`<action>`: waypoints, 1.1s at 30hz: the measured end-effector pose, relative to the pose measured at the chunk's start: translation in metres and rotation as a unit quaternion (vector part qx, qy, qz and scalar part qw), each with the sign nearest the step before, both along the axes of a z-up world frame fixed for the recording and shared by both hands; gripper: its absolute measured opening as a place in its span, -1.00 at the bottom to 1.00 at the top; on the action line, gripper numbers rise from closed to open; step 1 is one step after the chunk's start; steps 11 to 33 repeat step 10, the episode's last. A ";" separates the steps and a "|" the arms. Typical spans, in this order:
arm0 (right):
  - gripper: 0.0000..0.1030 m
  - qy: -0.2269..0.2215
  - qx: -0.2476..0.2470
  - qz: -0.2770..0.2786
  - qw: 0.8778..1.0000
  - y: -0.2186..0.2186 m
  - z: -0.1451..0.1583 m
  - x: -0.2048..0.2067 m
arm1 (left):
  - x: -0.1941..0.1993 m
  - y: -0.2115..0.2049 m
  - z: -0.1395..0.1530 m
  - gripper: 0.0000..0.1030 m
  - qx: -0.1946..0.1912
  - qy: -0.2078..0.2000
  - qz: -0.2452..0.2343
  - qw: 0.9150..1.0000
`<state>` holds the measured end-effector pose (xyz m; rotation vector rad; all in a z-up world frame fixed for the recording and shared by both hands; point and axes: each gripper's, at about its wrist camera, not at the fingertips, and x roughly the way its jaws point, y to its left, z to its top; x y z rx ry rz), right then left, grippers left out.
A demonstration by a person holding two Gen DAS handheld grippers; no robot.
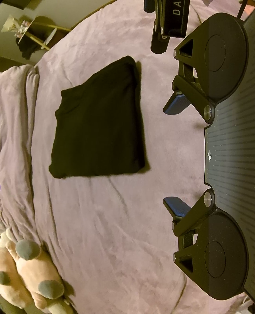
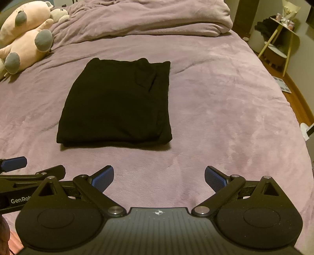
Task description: Fold small clothes
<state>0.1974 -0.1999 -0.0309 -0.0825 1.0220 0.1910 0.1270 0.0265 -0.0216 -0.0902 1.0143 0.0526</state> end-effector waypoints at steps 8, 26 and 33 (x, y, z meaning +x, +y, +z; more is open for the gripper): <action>0.92 -0.001 -0.002 -0.001 1.000 0.001 0.002 -0.002 | 0.000 0.001 0.001 0.84 -0.003 0.003 -0.001 1.000; 0.92 -0.001 -0.002 -0.001 1.000 0.001 0.002 -0.002 | 0.000 0.000 0.001 0.84 -0.002 0.003 -0.001 1.000; 0.92 -0.001 -0.002 -0.001 1.000 0.001 0.002 -0.002 | 0.000 0.000 0.001 0.84 -0.002 0.003 -0.001 1.000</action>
